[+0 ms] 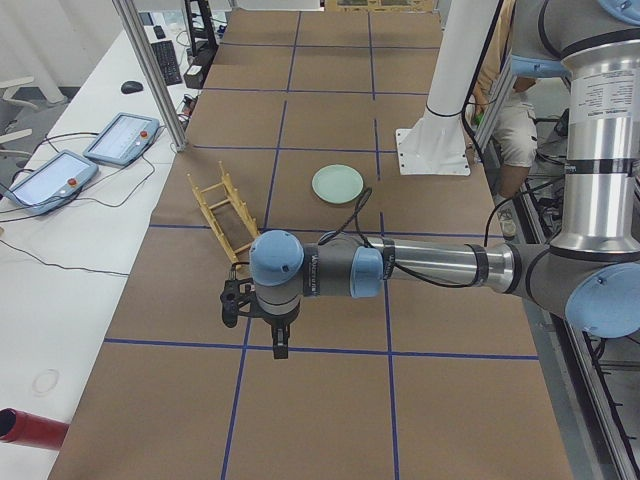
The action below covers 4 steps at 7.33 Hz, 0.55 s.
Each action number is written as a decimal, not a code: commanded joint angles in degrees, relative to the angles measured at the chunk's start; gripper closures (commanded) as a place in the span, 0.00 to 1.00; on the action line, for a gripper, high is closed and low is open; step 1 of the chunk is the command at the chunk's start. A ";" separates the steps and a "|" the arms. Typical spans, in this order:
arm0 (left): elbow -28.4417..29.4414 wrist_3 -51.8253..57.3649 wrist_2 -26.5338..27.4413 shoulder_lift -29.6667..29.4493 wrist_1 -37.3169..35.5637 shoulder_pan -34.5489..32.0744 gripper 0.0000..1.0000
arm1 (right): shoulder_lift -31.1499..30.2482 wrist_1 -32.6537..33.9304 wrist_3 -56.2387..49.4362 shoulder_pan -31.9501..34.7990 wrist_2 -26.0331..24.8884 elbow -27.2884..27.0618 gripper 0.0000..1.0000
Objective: Place plate on table
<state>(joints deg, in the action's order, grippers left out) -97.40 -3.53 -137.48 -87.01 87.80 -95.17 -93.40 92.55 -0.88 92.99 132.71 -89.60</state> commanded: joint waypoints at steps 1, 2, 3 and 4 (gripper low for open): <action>0.19 0.01 0.02 -0.09 0.09 0.07 0.00 | -0.03 0.00 0.00 0.00 0.00 0.04 0.00; 0.36 0.10 0.11 0.08 0.09 0.07 0.00 | -0.03 0.00 0.00 0.00 0.00 0.04 0.00; 0.37 0.10 0.11 0.09 0.44 0.33 0.00 | -0.03 0.00 0.00 0.00 0.00 -0.05 0.00; 0.45 0.10 0.11 0.09 0.53 0.51 0.00 | -0.03 0.00 0.00 0.00 0.00 -0.05 0.00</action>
<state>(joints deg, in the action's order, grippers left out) -97.05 -3.44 -137.39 -86.95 88.14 -94.88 -93.43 92.55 -0.88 92.99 132.72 -89.61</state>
